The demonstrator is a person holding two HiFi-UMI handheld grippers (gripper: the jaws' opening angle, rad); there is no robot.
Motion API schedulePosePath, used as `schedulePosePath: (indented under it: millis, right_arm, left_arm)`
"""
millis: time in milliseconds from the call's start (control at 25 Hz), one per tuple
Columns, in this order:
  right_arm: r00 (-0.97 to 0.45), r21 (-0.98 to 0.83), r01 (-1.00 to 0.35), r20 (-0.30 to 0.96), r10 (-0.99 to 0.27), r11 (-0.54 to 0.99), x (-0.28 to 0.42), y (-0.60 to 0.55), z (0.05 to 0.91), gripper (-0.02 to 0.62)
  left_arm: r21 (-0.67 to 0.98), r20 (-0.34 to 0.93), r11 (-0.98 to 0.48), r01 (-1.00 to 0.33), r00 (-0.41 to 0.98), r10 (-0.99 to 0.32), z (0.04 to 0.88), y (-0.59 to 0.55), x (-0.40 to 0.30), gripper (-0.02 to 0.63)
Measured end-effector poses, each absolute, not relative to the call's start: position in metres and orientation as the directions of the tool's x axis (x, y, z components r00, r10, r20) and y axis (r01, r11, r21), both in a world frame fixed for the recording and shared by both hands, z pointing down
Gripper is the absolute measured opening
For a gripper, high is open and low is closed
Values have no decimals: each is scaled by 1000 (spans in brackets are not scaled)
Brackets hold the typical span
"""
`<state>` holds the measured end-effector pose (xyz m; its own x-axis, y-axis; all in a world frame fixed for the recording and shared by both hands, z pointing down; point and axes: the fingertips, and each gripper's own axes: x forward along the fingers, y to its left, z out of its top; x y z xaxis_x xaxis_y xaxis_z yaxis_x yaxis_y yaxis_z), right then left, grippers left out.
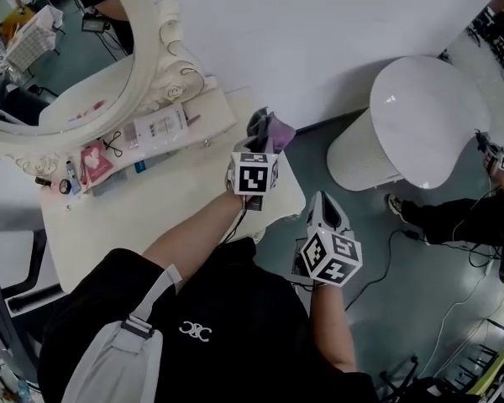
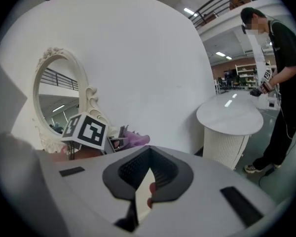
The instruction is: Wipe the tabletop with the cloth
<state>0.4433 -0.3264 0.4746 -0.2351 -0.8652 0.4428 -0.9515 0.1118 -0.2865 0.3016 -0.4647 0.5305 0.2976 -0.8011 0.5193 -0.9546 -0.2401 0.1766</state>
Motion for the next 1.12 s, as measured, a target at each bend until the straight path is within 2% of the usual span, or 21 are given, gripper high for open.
schedulePosePath:
  millis: [160,320,640,840,1120]
  right_arm:
    - [-274,-281,-944,378,-884,172,423,-325,462,5]
    - [-365,-326,-907,294,-883,266,388,-316,442,3]
    - [-510,-338,-844,260,-820,417,295,-280,440,3]
    - [-607,-318,-787,243,-757,528,238,-261,433,3]
    - [-670,-284,-739,227,-707,610,176,-252,422,3]
  left_arm:
    - [164,458,-182,-969,238,-856,493,-425,275,49]
    - [75,424,-163,-984,179,-888,467,-380,240,49]
    - [-1,402,-20,-1000,18,-915,444,-291,145,49]
    - [42,422,102,-994,-75,-904,450,-252,94,49]
    - [79,401,203,-976,-156,-903,448,-218,32,49]
